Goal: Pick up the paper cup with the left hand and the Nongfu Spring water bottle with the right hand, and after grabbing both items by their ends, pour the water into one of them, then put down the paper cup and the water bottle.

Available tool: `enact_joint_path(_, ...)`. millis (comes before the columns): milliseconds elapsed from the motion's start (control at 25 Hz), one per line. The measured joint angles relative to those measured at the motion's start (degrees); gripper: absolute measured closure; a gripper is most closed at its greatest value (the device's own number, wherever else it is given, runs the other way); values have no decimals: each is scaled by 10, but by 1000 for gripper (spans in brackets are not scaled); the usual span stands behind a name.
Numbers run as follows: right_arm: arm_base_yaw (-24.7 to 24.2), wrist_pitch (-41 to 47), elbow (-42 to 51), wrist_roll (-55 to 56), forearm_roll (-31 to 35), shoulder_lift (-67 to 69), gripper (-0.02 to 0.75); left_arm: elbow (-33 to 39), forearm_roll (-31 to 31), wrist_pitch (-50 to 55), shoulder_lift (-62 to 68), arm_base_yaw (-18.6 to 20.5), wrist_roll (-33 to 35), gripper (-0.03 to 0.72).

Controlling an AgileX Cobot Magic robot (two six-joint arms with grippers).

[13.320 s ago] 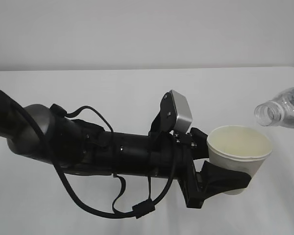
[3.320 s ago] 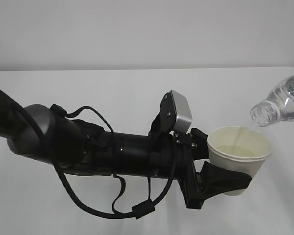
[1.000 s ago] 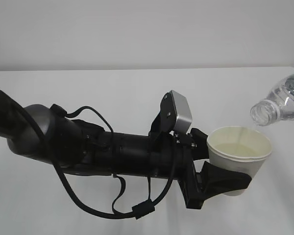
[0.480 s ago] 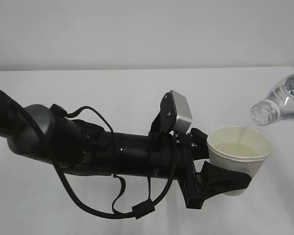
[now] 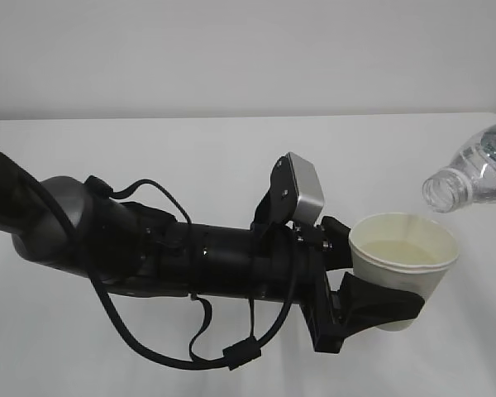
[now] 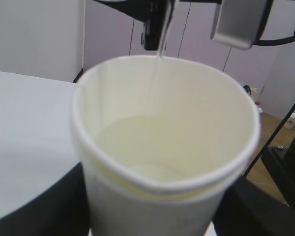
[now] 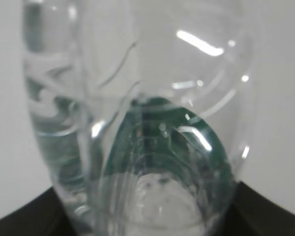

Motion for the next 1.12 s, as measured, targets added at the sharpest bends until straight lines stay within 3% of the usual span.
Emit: enact_joint_path(1120,0,0,0,35,-1,0,291,0,0,2,0,0,0,207)
